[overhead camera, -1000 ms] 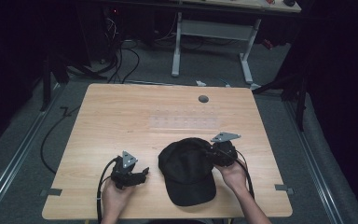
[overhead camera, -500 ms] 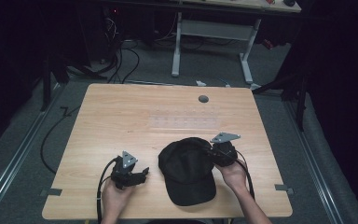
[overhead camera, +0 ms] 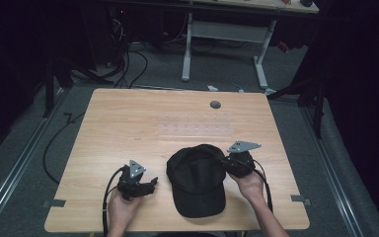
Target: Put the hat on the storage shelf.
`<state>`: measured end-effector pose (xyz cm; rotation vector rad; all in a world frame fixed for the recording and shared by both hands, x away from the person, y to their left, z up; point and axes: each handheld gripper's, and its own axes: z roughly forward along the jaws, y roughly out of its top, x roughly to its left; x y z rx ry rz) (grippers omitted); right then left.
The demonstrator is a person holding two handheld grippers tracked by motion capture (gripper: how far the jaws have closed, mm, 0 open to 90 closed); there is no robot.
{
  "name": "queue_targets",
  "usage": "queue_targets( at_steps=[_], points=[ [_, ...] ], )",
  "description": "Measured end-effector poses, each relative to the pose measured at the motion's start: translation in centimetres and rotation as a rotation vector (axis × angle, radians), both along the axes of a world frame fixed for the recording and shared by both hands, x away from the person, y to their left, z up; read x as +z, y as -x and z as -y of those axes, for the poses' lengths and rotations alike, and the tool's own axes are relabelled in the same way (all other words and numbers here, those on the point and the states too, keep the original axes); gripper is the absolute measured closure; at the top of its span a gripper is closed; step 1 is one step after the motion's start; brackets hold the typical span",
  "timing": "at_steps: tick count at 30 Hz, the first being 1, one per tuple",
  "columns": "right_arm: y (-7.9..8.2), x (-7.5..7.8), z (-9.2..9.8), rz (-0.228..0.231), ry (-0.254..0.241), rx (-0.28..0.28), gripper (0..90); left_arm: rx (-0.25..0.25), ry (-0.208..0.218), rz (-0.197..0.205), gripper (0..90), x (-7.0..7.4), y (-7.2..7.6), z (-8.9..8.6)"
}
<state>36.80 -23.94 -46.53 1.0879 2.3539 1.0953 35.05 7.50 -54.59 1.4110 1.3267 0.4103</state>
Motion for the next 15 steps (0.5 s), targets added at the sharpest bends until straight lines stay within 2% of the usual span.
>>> queue_targets(
  at_steps=[15],
  points=[
    [0.8,1.7,1.1,0.034,-0.045,0.02,87.2,0.0,0.0,0.0,27.9,0.0,0.0,0.0]
  ],
)
